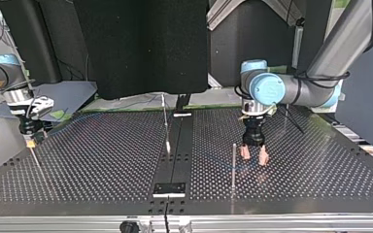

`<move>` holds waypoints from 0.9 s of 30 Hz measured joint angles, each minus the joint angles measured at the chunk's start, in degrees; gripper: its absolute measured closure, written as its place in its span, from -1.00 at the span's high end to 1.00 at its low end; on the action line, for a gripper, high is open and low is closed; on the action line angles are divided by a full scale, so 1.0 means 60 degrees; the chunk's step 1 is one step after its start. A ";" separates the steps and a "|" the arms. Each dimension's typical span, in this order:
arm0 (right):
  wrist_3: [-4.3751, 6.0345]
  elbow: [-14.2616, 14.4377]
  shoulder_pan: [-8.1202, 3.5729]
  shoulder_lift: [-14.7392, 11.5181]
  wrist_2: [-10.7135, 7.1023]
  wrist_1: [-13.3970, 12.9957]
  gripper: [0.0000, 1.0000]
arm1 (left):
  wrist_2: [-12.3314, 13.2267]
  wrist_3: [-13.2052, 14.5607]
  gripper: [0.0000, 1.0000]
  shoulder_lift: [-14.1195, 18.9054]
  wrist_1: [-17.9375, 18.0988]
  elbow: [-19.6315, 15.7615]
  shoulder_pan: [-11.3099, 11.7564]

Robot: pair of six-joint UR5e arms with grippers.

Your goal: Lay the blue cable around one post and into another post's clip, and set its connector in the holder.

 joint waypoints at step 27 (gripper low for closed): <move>-0.0033 -0.0040 0.0034 0.0006 0.0019 0.0088 1.00 | 0.0512 -0.0165 1.00 0.0859 -0.0666 -0.0294 -0.0181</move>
